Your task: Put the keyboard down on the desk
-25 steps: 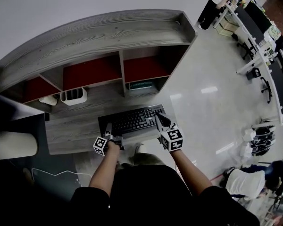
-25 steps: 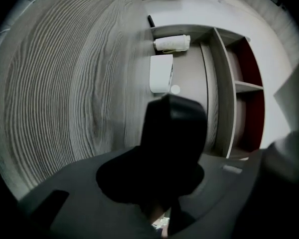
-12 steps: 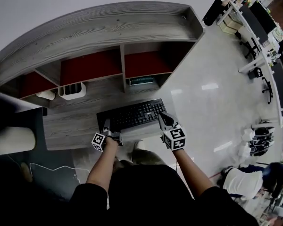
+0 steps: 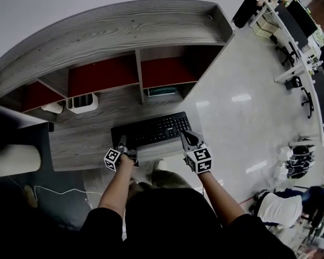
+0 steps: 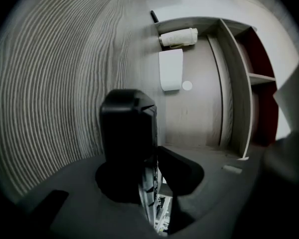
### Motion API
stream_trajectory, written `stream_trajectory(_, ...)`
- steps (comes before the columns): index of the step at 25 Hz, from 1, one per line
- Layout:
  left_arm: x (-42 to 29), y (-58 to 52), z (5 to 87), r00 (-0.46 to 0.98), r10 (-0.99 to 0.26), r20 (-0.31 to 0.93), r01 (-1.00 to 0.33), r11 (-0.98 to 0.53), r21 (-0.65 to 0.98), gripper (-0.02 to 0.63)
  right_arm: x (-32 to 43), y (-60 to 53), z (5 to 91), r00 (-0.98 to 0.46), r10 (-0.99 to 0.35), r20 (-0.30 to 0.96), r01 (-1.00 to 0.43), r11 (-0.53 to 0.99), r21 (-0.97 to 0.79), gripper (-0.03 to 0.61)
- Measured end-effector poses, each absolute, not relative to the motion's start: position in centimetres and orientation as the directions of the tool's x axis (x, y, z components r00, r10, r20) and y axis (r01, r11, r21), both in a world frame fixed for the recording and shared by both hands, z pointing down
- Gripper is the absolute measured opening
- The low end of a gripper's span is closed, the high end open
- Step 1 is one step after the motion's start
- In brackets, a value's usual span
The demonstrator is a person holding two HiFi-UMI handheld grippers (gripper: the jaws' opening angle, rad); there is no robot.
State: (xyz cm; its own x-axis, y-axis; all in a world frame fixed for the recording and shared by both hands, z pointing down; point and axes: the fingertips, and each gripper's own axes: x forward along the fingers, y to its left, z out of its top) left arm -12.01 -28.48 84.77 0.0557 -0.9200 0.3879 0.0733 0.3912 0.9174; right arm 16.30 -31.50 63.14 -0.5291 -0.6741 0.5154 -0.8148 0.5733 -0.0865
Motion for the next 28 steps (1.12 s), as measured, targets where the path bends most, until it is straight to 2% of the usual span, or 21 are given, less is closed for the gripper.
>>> stream_trajectory(5, -11.0, -28.6, 85.4, 0.168, -0.881, 0.442, -0.021, 0.445, 0.895, 0.168, 15.9, -31.6, 62.9, -0.538, -0.678, 0.501, -0.81, 0.581, -0.085, 0.014)
stream_trajectory(13, -10.6, -28.4, 85.1, 0.204, -0.859, 0.47, -0.028, 0.475, 0.88, 0.22, 15.3, -31.3, 63.6, -0.545, -0.672, 0.501, -0.811, 0.574, -0.11, 0.014)
stream_trajectory(19, -10.2, -28.3, 85.2, 0.248, -0.795, 0.553, -0.075, 0.553, 0.83, 0.239, 14.7, -31.4, 63.4, -0.554, -0.677, 0.485, -0.807, 0.58, -0.111, 0.014)
stream_trajectory(28, -9.7, -28.0, 84.6, 0.33, -0.754, 0.567, -0.009, 0.599, 0.801, 0.325, 13.8, -31.4, 63.3, -0.556, -0.686, 0.469, -0.808, 0.578, -0.114, 0.014)
